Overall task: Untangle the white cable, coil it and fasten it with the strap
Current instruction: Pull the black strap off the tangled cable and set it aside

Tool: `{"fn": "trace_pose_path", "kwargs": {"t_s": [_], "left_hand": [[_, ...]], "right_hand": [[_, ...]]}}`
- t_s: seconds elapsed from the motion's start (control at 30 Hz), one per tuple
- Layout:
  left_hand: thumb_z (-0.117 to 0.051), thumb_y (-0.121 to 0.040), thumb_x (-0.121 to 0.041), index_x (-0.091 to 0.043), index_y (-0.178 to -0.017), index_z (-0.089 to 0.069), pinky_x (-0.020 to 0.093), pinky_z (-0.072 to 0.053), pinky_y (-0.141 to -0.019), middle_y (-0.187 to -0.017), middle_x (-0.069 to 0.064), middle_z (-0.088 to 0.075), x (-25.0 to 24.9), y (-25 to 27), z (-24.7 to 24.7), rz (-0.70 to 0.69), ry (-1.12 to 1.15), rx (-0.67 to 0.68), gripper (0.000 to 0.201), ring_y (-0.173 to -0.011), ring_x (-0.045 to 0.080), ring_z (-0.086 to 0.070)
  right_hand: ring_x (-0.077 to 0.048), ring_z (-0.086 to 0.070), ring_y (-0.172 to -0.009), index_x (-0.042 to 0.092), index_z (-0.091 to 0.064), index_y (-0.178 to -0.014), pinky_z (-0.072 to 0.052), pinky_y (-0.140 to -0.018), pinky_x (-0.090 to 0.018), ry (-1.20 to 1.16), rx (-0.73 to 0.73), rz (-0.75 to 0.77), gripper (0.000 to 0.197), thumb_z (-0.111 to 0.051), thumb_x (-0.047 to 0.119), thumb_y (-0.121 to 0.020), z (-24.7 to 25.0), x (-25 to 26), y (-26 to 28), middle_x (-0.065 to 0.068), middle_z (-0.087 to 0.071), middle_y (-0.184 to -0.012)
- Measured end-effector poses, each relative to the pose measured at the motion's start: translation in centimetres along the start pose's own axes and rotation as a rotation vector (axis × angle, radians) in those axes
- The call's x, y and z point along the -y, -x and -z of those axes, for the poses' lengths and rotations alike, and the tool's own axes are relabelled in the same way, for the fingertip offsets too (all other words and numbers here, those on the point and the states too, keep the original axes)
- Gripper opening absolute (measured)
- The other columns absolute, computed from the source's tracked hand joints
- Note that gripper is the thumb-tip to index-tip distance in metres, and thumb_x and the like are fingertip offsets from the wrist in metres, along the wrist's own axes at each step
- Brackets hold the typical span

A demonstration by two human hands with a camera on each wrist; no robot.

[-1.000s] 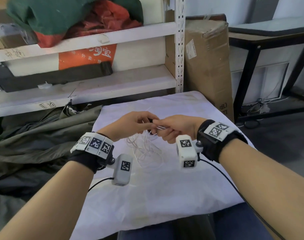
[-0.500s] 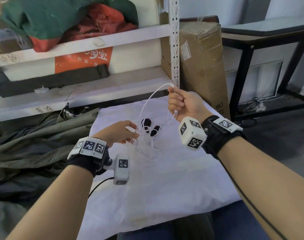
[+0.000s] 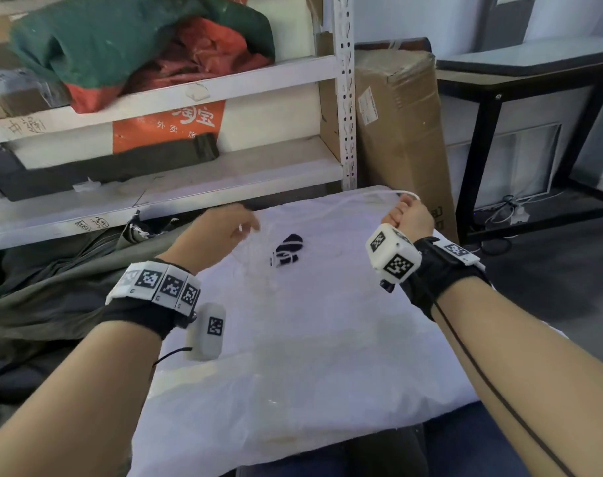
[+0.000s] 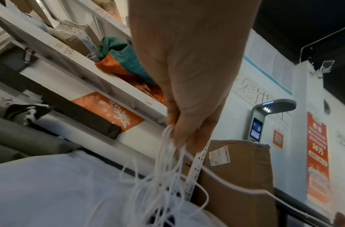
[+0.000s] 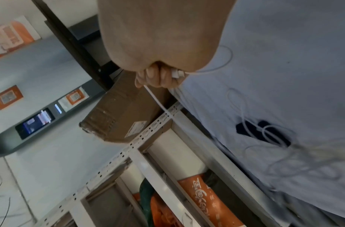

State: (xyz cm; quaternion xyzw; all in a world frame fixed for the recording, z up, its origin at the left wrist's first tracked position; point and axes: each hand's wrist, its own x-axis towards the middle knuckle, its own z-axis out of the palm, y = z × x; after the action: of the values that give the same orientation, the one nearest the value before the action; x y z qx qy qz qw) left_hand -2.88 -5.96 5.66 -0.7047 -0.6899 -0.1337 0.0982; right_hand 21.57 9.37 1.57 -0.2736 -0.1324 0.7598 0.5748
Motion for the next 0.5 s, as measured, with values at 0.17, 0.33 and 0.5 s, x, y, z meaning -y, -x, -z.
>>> {"fn": "trace_pose_path", "kwargs": {"t_s": [0.17, 0.33, 0.5], "left_hand": [[-0.054, -0.086, 0.0, -0.018, -0.099, -0.072, 0.015, -0.039, -0.074, -0.098, -0.002, -0.064, 1.1, 2.3, -2.9, 0.235, -0.145, 0.641, 0.028, -0.093, 0.016, -0.059], [-0.058, -0.087, -0.013, -0.011, -0.099, -0.07, 0.036, -0.051, -0.087, -0.111, 0.011, -0.067, 1.8, 1.7, -4.2, 0.491, -0.328, 0.694, 0.018, -0.099, 0.028, -0.062], [-0.043, -0.089, -0.003, -0.006, -0.098, -0.063, 0.04, -0.047, -0.086, -0.106, 0.014, -0.061, -0.7, -2.1, -3.1, 0.375, -0.203, 0.056, 0.022, -0.1, 0.033, -0.059]], "right_hand": [[-0.009, -0.02, -0.019, 0.015, -0.032, -0.063, -0.015, -0.027, -0.01, 0.044, -0.066, -0.025, 0.035, -0.031, 0.011, -0.099, 0.9, -1.2, -1.1, 0.007, -0.024, -0.026], [-0.007, -0.019, -0.024, 0.012, -0.048, -0.073, -0.015, -0.03, -0.014, 0.309, -0.035, 0.004, 0.027, -0.035, 0.01, -0.097, -0.1, -3.1, 0.5, 0.006, -0.027, -0.036], [-0.005, -0.022, -0.022, 0.007, -0.05, -0.081, -0.015, -0.029, -0.013, 0.616, 0.064, -0.04, 0.03, -0.027, 0.011, -0.101, -0.3, -3.3, 0.4, -0.001, -0.029, -0.056]]}}
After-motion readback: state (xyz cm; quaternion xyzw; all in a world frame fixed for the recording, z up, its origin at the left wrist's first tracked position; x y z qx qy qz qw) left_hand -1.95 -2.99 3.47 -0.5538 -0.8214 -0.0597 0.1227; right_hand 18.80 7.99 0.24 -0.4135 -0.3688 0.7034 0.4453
